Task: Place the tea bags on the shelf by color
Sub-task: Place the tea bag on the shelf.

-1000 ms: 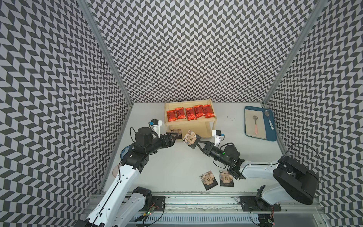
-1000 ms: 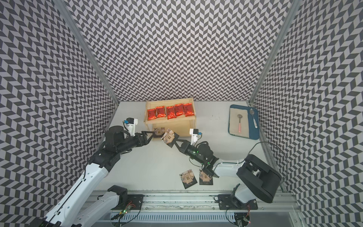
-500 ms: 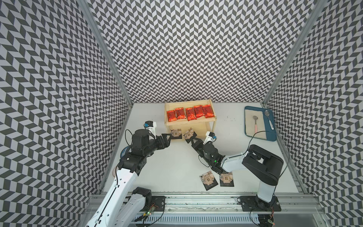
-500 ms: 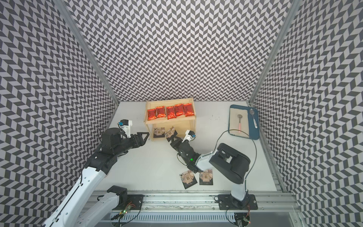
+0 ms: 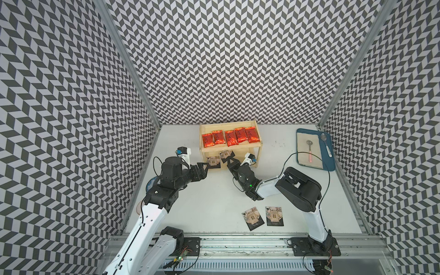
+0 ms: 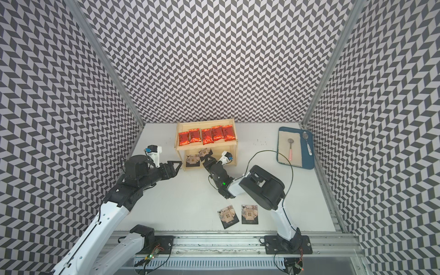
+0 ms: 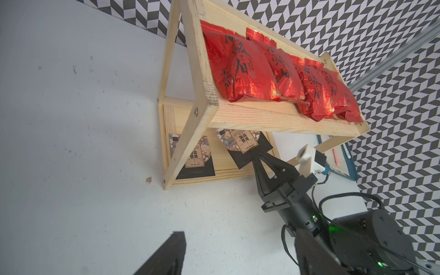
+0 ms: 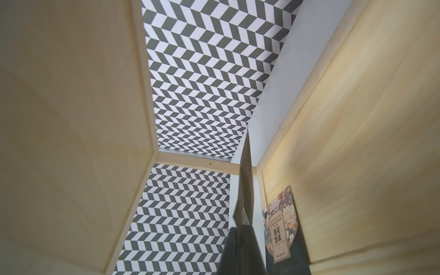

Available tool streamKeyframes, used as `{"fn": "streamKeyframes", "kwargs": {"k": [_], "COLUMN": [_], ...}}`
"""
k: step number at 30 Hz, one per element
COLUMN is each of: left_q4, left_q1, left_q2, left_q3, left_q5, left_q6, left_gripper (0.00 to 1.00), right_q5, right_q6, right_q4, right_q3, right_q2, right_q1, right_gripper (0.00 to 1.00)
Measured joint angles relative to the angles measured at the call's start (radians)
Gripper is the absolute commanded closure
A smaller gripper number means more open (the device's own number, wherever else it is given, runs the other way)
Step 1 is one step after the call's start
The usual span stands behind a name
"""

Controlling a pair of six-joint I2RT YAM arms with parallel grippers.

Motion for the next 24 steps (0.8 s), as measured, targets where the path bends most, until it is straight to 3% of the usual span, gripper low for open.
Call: {"fn": "streamKeyframes", "kwargs": {"k": [15,24], "left_q4": [-0.001,-0.001], "left_q1": [-0.020,-0.031], "left_q2": [0.010,0.010], "left_q3": [0.000,0.000], "left_q5": [-0.008,-0.013], "left_q6": [0.000,0.000], "left_gripper": [0.23,0.23], "right_q5": [0.010,0.009], "right_q6": [0.072,0.105], "right_q4": [-0.080,-0.105], "right_q3": [0.055,0.055], "right_q2": [0.074,0.079], "right_q1": [-0.007,-0.006], "right_gripper": [0.97,0.75]}}
